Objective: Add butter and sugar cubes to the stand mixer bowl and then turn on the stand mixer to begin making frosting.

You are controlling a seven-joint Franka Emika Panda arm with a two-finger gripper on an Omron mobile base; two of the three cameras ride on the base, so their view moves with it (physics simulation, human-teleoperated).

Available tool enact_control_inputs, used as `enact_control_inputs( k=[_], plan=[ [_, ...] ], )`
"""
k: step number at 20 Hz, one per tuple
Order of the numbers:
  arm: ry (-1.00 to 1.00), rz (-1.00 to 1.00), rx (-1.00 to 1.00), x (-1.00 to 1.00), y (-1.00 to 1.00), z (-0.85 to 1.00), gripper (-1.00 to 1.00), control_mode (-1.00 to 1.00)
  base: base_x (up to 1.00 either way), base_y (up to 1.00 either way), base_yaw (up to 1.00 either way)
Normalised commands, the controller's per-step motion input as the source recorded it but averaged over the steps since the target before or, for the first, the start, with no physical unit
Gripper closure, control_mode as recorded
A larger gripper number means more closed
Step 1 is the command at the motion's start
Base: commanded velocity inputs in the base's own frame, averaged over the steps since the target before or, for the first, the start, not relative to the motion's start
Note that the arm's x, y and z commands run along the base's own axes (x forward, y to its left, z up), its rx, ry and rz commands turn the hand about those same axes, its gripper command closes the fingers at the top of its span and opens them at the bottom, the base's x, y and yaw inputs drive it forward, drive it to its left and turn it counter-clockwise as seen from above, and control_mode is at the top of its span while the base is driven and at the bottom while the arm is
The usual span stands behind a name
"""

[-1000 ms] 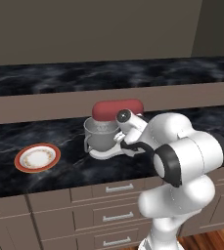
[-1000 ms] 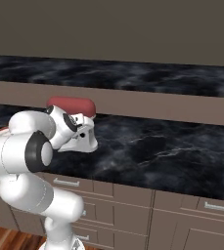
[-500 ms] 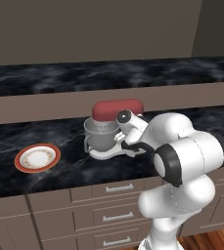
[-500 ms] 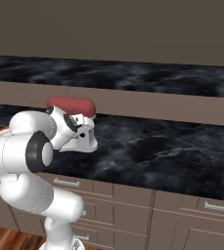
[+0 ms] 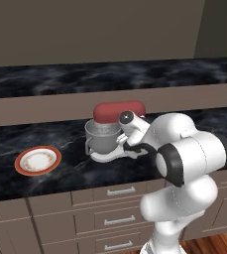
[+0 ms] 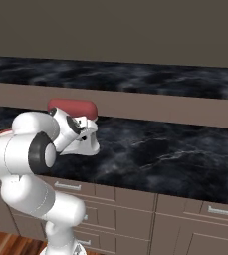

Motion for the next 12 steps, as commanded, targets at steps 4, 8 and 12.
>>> enact_control_inputs(
  k=[4, 8, 12],
  plan=[
    [0.03, 0.0, 0.0, 0.23, 0.0, -0.07, 1.0, -1.0, 0.0, 0.0, 0.0],
    [0.02, 0.0, 0.0, 0.21, 0.0, -0.01, 1.0, -1.0, 0.0, 0.0, 0.0],
    [0.02, 0.0, 0.05, 0.11, 0.0, 0.0, 1.0, -1.0, 0.0, 0.0, 0.0]
  ],
)
